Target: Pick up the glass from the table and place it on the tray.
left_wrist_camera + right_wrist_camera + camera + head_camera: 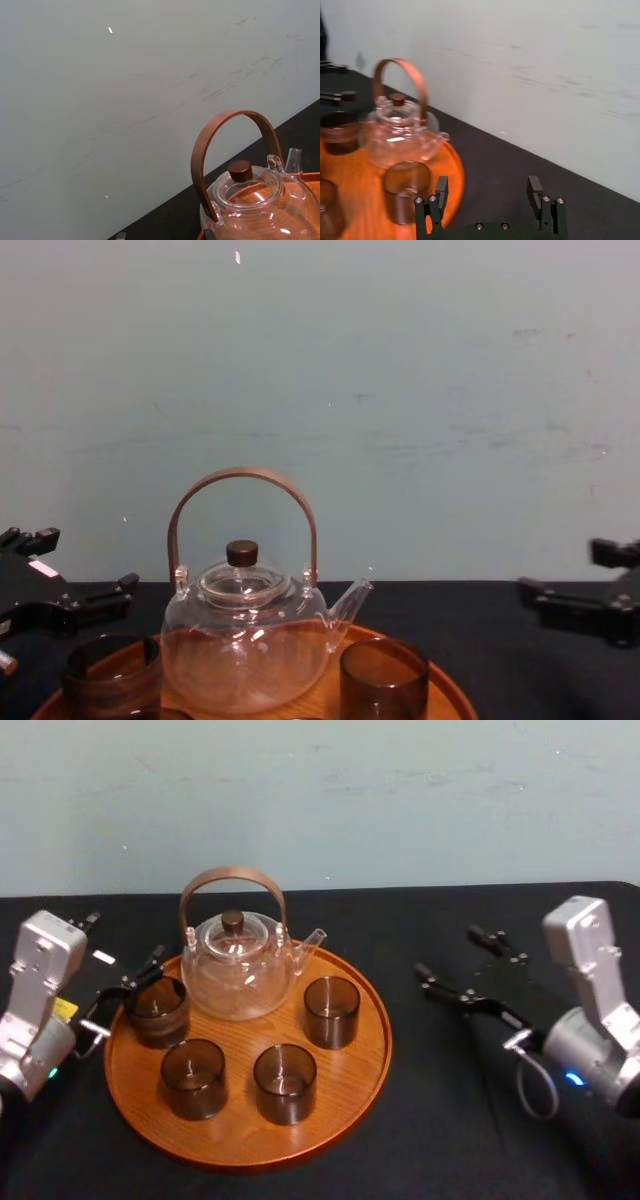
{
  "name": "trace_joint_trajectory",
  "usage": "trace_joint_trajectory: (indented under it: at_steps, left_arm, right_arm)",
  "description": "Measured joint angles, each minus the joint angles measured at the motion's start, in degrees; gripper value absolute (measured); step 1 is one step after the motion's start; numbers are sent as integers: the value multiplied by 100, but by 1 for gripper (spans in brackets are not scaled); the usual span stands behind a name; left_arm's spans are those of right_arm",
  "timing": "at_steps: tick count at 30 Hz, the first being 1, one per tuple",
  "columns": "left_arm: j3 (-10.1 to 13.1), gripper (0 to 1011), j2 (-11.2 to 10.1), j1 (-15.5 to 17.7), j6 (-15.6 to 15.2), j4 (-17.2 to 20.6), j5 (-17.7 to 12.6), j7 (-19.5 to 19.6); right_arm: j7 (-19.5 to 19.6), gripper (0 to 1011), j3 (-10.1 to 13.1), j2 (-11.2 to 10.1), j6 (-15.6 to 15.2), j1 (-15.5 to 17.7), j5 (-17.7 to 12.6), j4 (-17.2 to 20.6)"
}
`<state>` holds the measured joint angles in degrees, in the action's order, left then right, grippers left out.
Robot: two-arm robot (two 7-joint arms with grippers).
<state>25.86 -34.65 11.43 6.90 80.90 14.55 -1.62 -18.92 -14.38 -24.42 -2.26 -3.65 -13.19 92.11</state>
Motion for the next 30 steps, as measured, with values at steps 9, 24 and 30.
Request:
trace_joint_trajectory:
  at_steps: [9, 24, 30]
  left_arm:
    - [0, 1001, 0, 0, 0, 0, 0, 0]
    - [0, 1001, 0, 0, 0, 0, 0, 0]
    - [0, 1001, 0, 0, 0, 0, 0, 0]
  right_arm:
    - [213, 1002, 487, -34, 100, 199, -55, -178]
    - [339, 1002, 717, 74, 168, 232, 58, -393]
    - [336, 1002, 714, 71, 166, 229, 55, -387]
